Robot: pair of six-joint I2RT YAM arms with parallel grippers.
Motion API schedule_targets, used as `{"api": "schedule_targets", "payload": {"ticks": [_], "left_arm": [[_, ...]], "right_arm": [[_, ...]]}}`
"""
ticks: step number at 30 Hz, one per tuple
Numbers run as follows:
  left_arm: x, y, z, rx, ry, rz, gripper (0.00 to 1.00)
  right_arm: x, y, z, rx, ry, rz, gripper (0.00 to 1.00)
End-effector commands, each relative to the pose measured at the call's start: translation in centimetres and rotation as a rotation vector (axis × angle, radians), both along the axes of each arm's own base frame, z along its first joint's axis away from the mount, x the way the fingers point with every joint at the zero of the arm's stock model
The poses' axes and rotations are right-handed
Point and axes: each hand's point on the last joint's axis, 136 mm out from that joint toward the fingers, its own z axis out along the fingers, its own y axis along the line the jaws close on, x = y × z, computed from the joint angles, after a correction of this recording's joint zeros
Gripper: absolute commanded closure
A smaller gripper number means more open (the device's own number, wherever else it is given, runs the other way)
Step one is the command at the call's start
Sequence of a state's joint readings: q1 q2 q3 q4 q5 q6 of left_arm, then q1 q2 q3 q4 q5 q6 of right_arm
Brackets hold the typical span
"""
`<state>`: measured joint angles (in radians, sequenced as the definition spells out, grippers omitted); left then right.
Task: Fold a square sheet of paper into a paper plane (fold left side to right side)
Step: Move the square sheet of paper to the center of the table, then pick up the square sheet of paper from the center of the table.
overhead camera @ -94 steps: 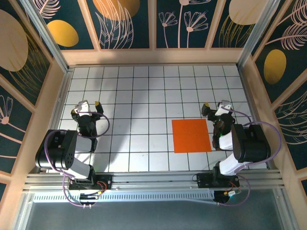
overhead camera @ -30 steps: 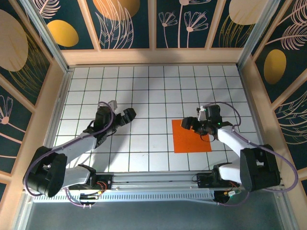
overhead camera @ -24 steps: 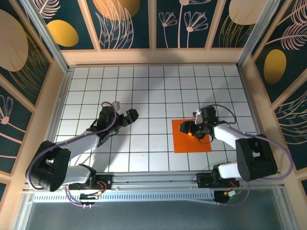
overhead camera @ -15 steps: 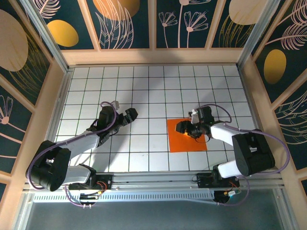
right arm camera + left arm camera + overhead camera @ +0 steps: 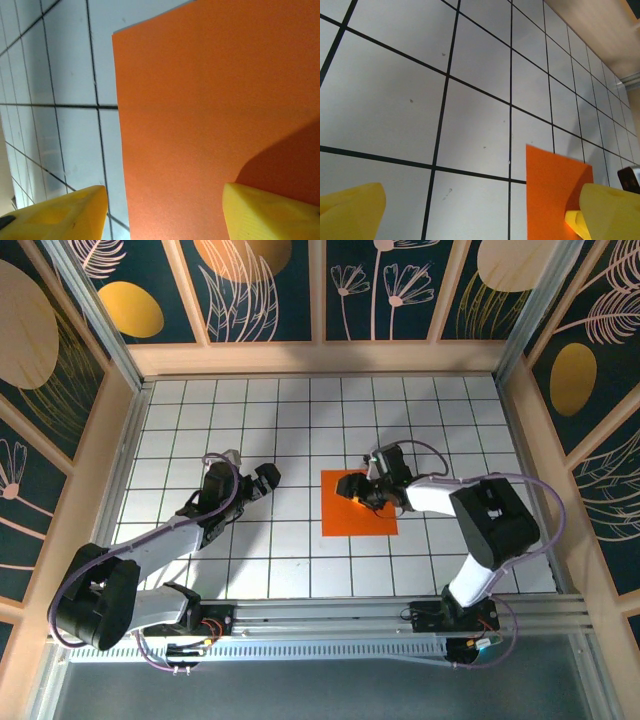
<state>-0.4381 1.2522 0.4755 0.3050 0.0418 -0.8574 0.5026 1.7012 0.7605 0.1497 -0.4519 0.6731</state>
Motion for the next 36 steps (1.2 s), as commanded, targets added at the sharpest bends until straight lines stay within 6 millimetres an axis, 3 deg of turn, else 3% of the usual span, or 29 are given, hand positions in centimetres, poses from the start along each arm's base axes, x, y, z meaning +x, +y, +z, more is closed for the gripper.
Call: {"api": "schedule_targets", "payload": {"ticks": [1, 10, 21, 25, 27, 32, 36], "left_arm": [[0.3, 0.1, 1.1, 0.02, -0.025, 0.003, 0.01], [0.5, -0.2, 1.1, 0.021, -0.02, -0.007, 0.01], [0.6, -1.9, 0.5, -0.019, 0.004, -0.086, 0.05], [0.3, -3.6, 0.4, -0.065, 0.021, -0.158, 0.16], [0.0, -4.9, 0.2, -0.096, 0.045, -0.21, 0.27], [-0.6, -8.7, -0.5, -0.118, 0.104, -0.309, 0.48], [-1.0, -11.9, -1.9, -0.121, 0.166, -0.375, 0.67]], "right_arm": [[0.9, 0.4, -2.3, -0.063, 0.027, -0.04, 0.37], [2.6, 2.0, -2.4, -0.039, 0.012, -0.042, 0.38], [4.1, 2.6, 2.2, -0.06, -0.126, 0.038, 0.37], [4.2, 1.8, 3.9, -0.111, -0.187, 0.052, 0.34], [4.6, 0.4, 4.0, -0.15, -0.204, 0.037, 0.33], [6.0, -3.8, 2.9, -0.348, -0.234, -0.013, 0.25], [7.3, -5.1, 2.3, -0.461, -0.264, -0.016, 0.19]]}}
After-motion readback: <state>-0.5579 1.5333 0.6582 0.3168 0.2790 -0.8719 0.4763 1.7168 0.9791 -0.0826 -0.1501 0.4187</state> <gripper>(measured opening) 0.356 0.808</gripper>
